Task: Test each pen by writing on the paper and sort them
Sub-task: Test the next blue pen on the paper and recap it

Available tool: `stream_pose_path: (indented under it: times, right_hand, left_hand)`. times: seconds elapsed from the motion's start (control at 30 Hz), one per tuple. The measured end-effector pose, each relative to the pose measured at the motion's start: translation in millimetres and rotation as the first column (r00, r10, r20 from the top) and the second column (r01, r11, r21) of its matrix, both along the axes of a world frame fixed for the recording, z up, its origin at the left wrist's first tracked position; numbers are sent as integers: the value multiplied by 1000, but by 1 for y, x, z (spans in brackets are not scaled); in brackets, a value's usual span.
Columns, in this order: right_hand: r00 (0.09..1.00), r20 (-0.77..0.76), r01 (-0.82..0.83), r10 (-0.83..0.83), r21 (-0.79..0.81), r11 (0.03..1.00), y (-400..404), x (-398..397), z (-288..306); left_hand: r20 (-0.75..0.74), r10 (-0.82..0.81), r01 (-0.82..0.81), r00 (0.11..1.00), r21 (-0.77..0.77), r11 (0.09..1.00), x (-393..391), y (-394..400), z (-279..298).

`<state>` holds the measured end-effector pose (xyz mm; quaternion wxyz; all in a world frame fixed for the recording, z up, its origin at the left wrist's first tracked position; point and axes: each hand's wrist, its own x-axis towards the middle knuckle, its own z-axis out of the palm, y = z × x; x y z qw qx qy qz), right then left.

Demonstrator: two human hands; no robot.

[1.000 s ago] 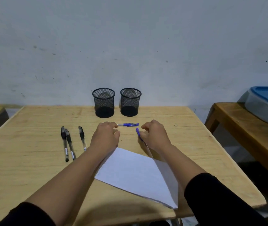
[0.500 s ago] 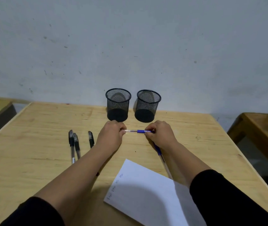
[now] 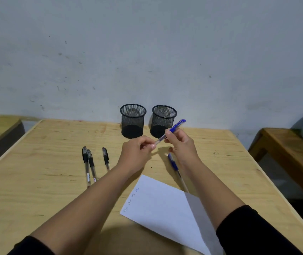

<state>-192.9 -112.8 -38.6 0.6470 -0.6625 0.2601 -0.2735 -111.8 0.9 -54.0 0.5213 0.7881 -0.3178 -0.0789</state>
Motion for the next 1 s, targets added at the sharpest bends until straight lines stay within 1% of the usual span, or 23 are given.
stream_pose_path:
  times: [0.07,0.13,0.23,0.3,0.4,0.47,0.53,0.6,0.63,0.67,0.83,1.0]
  right_hand:
    - [1000,3,-12,12,-103,995,6,-8,9]
    - [996,-29,-84,79,-224,971,10,-16,18]
    - [973,-150,-224,177,-412,883,17,-31,26]
    - [955,-214,-283,206,-451,846,21,-39,29]
    - [942,-259,-310,215,-421,853,23,-52,36]
    - [944,-248,-294,218,-330,897,22,-62,41]
    - [954,-159,-275,252,-143,951,20,-72,44]
    - [960,-9,-280,281,64,958,23,-79,43]
    - [959,52,-283,278,131,950,27,-80,41]
    - [960,86,-278,268,157,947,32,-79,39]
    - [968,139,-218,208,66,974,53,-71,27]
    - [967,192,-157,170,-77,985,62,-69,20]
  left_hand:
    - [-53,14,-18,998,-75,997,-8,4,10]
    - [-91,37,-50,995,-144,988,-10,8,22]
    - [-39,2,-9,999,-181,983,-14,14,39]
    - [-25,-35,29,999,-205,978,-17,18,44]
    - [-80,-56,36,995,-231,972,-21,27,41]
    - [-168,-37,-9,985,-264,965,-22,35,36]
    - [-253,-21,-59,967,-302,951,-23,43,31]
    - [-303,-28,-75,953,-323,943,-27,48,28]
    - [-306,-34,-69,951,-318,945,-30,50,27]
    - [-301,-47,-52,952,-314,948,-33,51,26]
    - [-239,-170,87,956,-323,942,-45,54,23]
    - [-158,-171,121,973,-280,952,-33,60,32]
